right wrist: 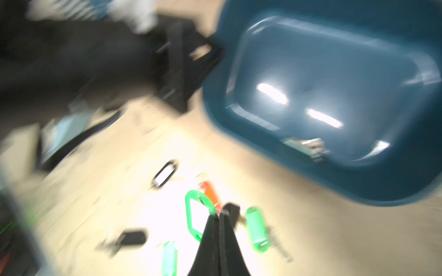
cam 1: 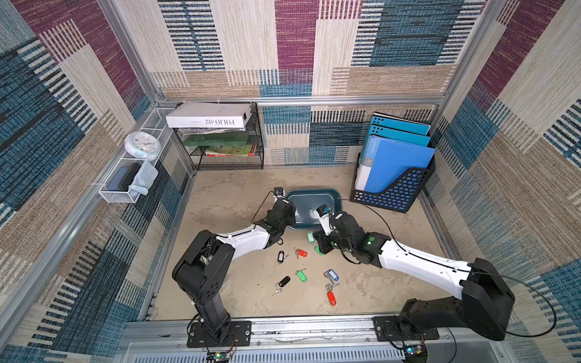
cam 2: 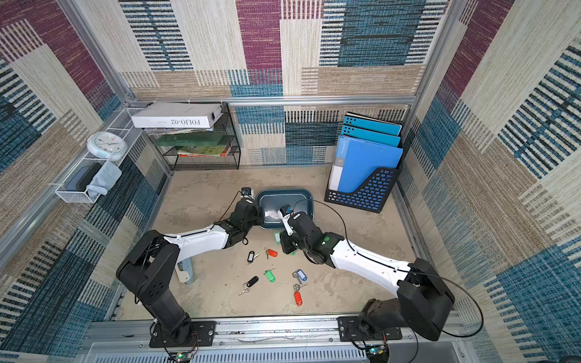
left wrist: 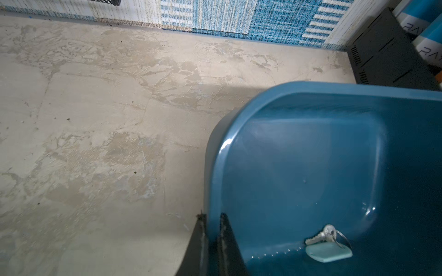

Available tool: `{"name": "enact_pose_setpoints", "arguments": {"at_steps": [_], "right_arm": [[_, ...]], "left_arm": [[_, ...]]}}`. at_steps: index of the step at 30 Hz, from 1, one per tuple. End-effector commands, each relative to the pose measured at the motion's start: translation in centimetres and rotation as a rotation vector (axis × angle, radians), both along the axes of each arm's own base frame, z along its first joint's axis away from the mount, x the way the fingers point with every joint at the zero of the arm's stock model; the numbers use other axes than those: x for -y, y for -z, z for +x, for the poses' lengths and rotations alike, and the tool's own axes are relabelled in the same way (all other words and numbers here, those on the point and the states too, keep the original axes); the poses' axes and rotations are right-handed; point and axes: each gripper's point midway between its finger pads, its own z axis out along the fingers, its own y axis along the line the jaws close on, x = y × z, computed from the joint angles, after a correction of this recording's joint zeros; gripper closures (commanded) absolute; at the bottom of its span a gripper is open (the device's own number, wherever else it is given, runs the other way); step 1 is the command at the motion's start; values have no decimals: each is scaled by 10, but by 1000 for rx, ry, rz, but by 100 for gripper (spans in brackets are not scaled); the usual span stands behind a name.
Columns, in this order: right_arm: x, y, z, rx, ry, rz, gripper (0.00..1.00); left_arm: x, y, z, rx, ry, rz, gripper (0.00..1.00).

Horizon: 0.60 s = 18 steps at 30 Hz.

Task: Take the keys out of the storage box
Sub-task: Place the key at the center of the board.

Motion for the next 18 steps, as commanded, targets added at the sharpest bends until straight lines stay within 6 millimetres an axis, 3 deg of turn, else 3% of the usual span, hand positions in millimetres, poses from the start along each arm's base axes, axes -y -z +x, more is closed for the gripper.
{"name": "enact_pose_setpoints", "arguments": {"at_steps": [1, 3, 6, 12, 18], "right_arm": [[-29, 1, -62, -71, -277, 110, 100], [-33, 15, -93, -132, -367, 110, 100], [-31, 39, -114, -207, -397, 78, 100], [-19, 77, -125, -271, -355, -23, 100], [-17, 96, -136, -305, -371, -83, 100]], "left_arm": [[-1, 8, -2, -62, -16, -6, 100], [1, 8, -2, -85, -15, -11, 100], [4, 10, -2, -108, -11, -29, 100], [4, 15, -5, -175, -18, -42, 100], [3, 21, -8, -215, -16, -61, 100]]}}
